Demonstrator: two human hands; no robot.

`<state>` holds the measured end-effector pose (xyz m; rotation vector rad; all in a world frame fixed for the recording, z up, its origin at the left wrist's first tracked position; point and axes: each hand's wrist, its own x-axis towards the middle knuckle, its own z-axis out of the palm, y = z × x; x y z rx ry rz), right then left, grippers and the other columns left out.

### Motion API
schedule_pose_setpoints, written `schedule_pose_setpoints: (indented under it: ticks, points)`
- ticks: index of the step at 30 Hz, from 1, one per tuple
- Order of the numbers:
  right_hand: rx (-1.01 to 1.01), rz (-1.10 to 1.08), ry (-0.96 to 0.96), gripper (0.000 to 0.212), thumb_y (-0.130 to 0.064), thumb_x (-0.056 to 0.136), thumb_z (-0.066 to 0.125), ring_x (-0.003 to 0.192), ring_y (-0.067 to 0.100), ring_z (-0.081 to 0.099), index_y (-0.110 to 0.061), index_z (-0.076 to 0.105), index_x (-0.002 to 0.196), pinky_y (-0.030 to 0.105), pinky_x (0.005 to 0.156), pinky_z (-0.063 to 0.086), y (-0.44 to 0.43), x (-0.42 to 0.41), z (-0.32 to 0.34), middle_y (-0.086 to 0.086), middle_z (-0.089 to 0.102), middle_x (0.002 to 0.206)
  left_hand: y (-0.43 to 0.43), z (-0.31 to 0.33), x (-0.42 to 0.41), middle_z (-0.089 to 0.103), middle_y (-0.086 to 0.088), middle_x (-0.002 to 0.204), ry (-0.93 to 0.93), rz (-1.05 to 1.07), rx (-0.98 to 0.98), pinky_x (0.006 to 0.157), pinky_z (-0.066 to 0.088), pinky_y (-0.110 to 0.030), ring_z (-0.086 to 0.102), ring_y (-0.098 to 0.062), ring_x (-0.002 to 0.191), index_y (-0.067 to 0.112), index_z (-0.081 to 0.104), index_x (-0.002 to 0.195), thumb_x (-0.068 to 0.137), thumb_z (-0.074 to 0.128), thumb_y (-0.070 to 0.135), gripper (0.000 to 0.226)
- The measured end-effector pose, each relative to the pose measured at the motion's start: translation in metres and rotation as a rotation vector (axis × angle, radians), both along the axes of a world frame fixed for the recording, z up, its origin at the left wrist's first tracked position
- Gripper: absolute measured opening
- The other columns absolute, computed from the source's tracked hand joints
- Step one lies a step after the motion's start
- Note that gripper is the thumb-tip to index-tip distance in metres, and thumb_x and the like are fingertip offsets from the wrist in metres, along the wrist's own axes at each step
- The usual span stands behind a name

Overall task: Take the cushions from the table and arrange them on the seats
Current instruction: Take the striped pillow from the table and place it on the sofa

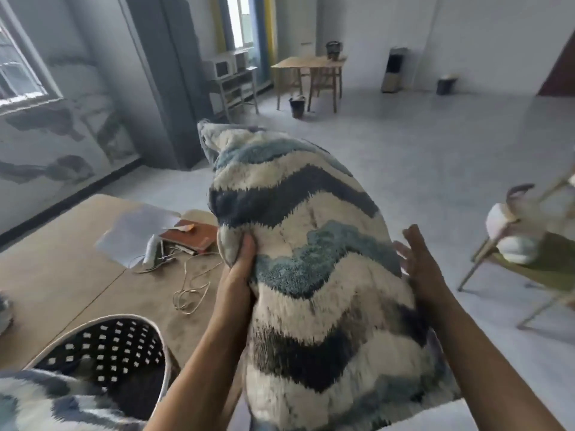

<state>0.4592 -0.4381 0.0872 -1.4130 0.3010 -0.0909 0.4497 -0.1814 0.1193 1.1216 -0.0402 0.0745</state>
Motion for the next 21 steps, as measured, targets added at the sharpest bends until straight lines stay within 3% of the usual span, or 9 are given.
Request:
schedule_pose_setpoints:
  ticks: [2, 3, 6, 9, 14, 17, 21]
  points:
    - [0.010, 0.083, 0.056, 0.076, -0.074, 0.073, 0.053, 0.106, 0.023, 0.073, -0.021, 0.063, 0.127, 0.036, 0.086, 0.060, -0.025, -0.059, 0.004, -0.001, 0.075, 0.118, -0.025, -0.011, -0.010, 0.082, 0.006, 0.086, 0.076, -0.174, -0.058, 0.061, 0.059, -0.019, 0.078, -0.007, 0.077, 0.019, 0.065, 0.111, 0.096, 0.053, 0.027, 0.020]
    - [-0.072, 0.035, 0.054, 0.069, -0.070, 0.077, 0.056, 0.106, 0.024, 0.074, -0.020, 0.067, 0.123, 0.035, 0.084, 0.061, -0.038, -0.086, 0.004, -0.001, 0.078, 0.114, -0.040, -0.015, -0.015, 0.082, 0.001, 0.095, 0.106, -0.249, -0.057, 0.065, 0.061, -0.022, 0.079, -0.012, 0.085, 0.018, 0.067, 0.115, 0.090, 0.057, 0.032, 0.030]
    - [-0.284, -0.331, -0.019, 0.056, -0.056, 0.073, 0.072, 0.100, 0.015, 0.074, -0.022, 0.068, 0.117, 0.024, 0.076, 0.057, -0.078, -0.171, 0.010, 0.000, 0.078, 0.110, -0.097, -0.006, -0.039, 0.079, -0.004, 0.115, 0.090, -0.499, 0.027, 0.078, 0.063, -0.029, 0.076, -0.020, 0.105, 0.020, 0.068, 0.124, 0.085, 0.061, 0.035, 0.042]
    - [-0.385, -0.631, -0.112, 0.043, -0.040, 0.079, 0.075, 0.086, -0.010, 0.069, -0.026, 0.063, 0.118, 0.008, 0.068, 0.052, -0.116, -0.250, 0.027, -0.010, 0.072, 0.110, -0.160, 0.014, -0.073, 0.081, 0.000, 0.108, -0.017, -0.710, 0.147, 0.082, 0.063, -0.029, 0.077, -0.016, 0.100, 0.018, 0.070, 0.118, 0.085, 0.064, 0.036, 0.037]
    - [-0.460, -0.963, -0.244, 0.073, -0.036, 0.069, 0.079, 0.094, -0.012, 0.067, -0.013, 0.056, 0.134, 0.007, 0.074, 0.051, -0.182, -0.378, 0.032, -0.011, 0.068, 0.117, -0.276, 0.032, -0.139, 0.078, -0.015, 0.113, -0.112, -0.927, 0.216, 0.078, 0.062, -0.037, 0.077, -0.032, 0.101, 0.007, 0.069, 0.124, 0.084, 0.067, 0.031, 0.046]
    - [-0.520, -1.090, -0.261, 0.086, -0.032, 0.064, 0.086, 0.106, -0.007, 0.066, -0.012, 0.050, 0.140, 0.009, 0.081, 0.052, -0.228, -0.445, 0.021, -0.006, 0.066, 0.126, -0.356, 0.028, -0.185, 0.080, -0.006, 0.100, -0.199, -0.984, 0.258, 0.067, 0.061, -0.030, 0.078, -0.024, 0.086, 0.010, 0.065, 0.124, 0.078, 0.069, 0.021, 0.047]
    - [-0.640, -1.138, -0.175, 0.099, -0.043, 0.064, 0.089, 0.122, 0.002, 0.061, -0.022, 0.041, 0.148, 0.027, 0.098, 0.055, -0.290, -0.521, 0.000, -0.011, 0.061, 0.136, -0.457, 0.012, -0.261, 0.076, 0.000, 0.093, -0.224, -1.008, 0.346, 0.067, 0.059, -0.026, 0.072, -0.024, 0.089, 0.003, 0.058, 0.128, 0.072, 0.060, 0.015, 0.058]
